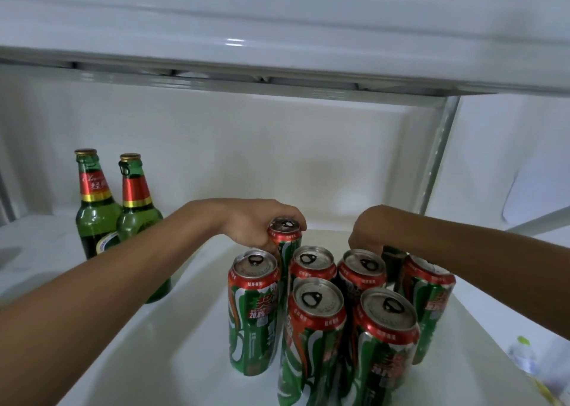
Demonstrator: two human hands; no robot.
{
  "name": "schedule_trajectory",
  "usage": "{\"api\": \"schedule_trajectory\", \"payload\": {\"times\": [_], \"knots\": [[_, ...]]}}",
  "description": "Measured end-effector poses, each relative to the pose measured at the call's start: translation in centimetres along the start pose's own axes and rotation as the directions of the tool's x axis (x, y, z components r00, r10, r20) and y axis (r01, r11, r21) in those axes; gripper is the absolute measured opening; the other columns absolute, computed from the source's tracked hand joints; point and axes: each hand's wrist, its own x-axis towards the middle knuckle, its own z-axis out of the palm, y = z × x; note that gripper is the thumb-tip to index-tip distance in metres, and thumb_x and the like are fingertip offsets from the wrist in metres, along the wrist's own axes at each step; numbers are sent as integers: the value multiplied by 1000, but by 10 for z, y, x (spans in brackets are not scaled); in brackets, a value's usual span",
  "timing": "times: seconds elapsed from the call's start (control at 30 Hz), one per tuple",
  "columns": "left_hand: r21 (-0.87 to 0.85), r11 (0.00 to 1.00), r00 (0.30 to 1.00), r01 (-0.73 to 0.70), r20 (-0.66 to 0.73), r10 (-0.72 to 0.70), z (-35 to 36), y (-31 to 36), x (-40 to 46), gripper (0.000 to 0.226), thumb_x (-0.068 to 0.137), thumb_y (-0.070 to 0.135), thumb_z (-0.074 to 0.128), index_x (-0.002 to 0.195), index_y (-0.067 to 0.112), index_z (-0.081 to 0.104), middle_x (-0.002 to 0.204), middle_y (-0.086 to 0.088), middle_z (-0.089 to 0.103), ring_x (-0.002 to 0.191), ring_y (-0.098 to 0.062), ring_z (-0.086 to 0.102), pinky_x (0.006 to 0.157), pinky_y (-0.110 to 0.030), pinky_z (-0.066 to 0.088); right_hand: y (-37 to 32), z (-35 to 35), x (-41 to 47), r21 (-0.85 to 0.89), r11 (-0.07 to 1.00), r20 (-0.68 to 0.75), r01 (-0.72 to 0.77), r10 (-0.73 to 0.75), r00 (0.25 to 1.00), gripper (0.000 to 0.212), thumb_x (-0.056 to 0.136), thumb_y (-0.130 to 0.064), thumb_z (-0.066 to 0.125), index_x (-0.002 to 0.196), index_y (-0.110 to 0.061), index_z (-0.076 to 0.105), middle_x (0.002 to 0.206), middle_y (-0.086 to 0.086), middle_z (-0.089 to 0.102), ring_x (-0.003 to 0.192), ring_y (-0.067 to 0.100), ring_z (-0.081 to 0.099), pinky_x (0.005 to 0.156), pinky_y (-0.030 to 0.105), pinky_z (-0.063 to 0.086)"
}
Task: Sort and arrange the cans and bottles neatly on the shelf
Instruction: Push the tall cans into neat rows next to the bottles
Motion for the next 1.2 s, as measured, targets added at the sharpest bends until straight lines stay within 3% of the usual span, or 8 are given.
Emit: {"api": "schedule_trajectory", "payload": {"times": [0.13,0.27,0.4,0.5,0.57,0.9,1.1,1.2], "knots": [[-7,1000,1000,-11,6,11,-1,0,0,67,86,16,82,143,31,50,137,9,59,121,-14,60,100,-34,54,9,14,-1,212,970,-101,117,-97,990,20,100,-31,60,103,-14,68,91,-1,65,84,18,62,82,35,56],[-35,999,1000,-13,6,13,0,-1,1,63,85,13,83,137,34,54,129,11,63,114,-12,65,97,-39,58,36,33,2,449,878,-298,165,-27,954,58,76,-61,68,119,-21,67,110,3,73,97,23,70,74,33,53],[-66,998,1000,-4,10,4,1,0,0,61,84,11,83,132,35,55,121,14,67,104,-5,69,87,-29,60,56,53,7,781,490,-477,387,70,876,30,72,-39,88,92,-28,69,86,-3,74,81,17,72,70,29,59],[-71,997,1000,6,7,-5,1,3,0,60,84,11,83,132,34,55,119,14,68,101,-4,69,84,-25,58,57,64,10,844,184,-524,503,90,847,35,73,-20,90,105,-19,75,97,3,80,96,19,76,84,33,63],[-93,996,1000,16,11,-15,1,4,-1,60,84,11,84,131,34,56,119,13,68,103,-4,69,87,-29,60,55,67,12,832,88,-549,547,1,836,40,77,-14,88,114,-15,74,107,6,80,105,21,75,93,39,61],[-146,989,1000,31,0,-31,4,1,-3,62,84,7,82,131,36,56,120,12,68,105,-6,69,83,-27,59,33,78,62,813,36,-543,581,-312,780,44,85,-11,83,126,-8,67,128,21,69,123,41,65,107,64,47],[-207,978,998,38,-31,-46,6,1,-6,71,85,9,82,143,37,52,139,12,59,118,-7,64,83,-19,56,46,81,30,826,-22,-537,563,-334,775,50,85,-3,77,132,-7,61,133,23,65,130,45,58,113,60,42],[-273,960,996,68,-44,-83,8,-4,-10,79,85,13,83,149,41,45,145,12,52,122,-7,61,82,-18,56,57,81,-2,790,-77,-609,608,-217,763,55,86,-8,80,135,-21,61,135,2,68,127,24,64,107,44,52]]}}
